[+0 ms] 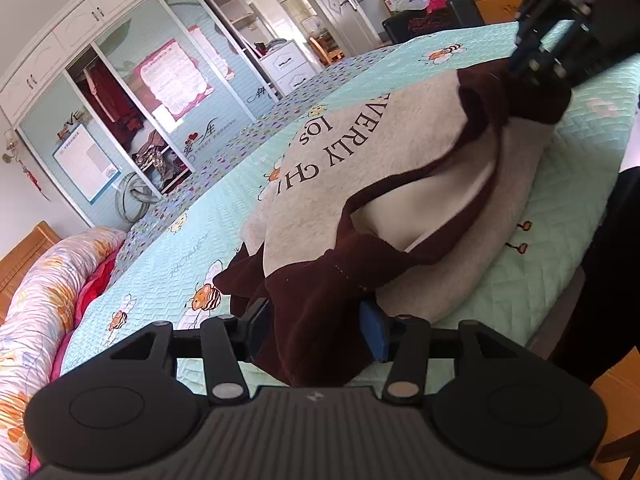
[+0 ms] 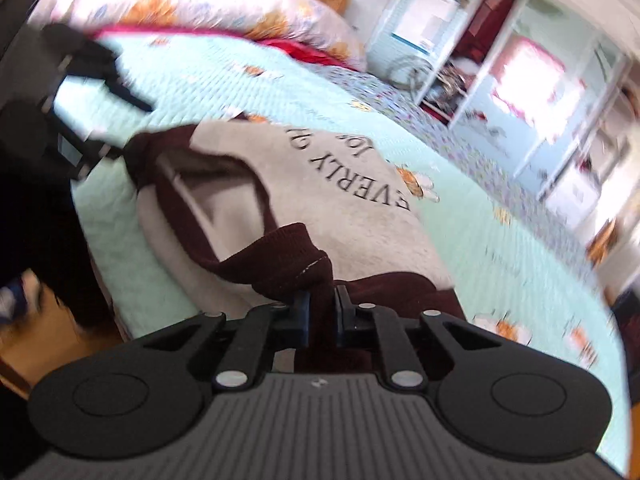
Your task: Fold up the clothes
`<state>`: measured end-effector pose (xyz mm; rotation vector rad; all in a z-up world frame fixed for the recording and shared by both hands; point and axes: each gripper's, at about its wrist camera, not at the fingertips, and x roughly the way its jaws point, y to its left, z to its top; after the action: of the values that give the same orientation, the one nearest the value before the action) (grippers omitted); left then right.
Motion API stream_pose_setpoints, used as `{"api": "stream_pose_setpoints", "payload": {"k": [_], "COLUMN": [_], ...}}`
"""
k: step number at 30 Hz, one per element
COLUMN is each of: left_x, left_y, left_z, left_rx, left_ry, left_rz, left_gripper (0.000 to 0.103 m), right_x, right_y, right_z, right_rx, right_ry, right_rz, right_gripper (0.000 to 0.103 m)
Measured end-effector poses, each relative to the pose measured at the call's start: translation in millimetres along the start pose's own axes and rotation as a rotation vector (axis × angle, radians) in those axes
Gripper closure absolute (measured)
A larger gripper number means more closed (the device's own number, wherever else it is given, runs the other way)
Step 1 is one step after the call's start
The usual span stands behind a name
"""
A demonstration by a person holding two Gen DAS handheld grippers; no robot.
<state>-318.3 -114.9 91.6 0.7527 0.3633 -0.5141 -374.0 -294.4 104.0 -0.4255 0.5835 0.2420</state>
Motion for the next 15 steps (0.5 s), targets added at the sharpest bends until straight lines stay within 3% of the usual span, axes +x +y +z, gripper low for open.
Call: {"api": "stream_pose_setpoints", "payload": {"k": [6,9,10,11,12,15], "left_x": [7.1,16.7,20.1,23.6,26.7,28.9], "left_y": [-7.6,-14.4,-16.4,-18.4,-19.9,-8.5], "left_z": [-2.0,-1.9,-2.0,-2.1,-1.7,10.5], "left_rx": [0.058,0.079,0.085,0.092,0.095,0.029], "left_ry": [-0.023,-0.01,-0.002,0.006,0.013,0.0], "left_rz": [0.034,0.036,0.039,0.042,0.046,0.081], "left_gripper": [0.051,0.053,0.057,0.081,0.095,0.096], "right_x": [-8.4,-10.8,-11.3,-11.4,-9.9,-3.0], "right_y": [-32.3,-39.7,-39.5,-37.8,-34.5,-20.4], "right_z": [12.4,17.2,17.7,17.5,17.0,13.2], "right_rx": [0.231,0.29,0.286,0.269,0.233,0.111], "right_ry": [-0.069,-0.098,-0.101,-0.103,-0.101,-0.083], "right_rz": [0.028,0.034,0.024,0.009,-0.015,-0.109], "right_gripper": [0.088,0.088,0.088,0.088,0.088,0.088]}}
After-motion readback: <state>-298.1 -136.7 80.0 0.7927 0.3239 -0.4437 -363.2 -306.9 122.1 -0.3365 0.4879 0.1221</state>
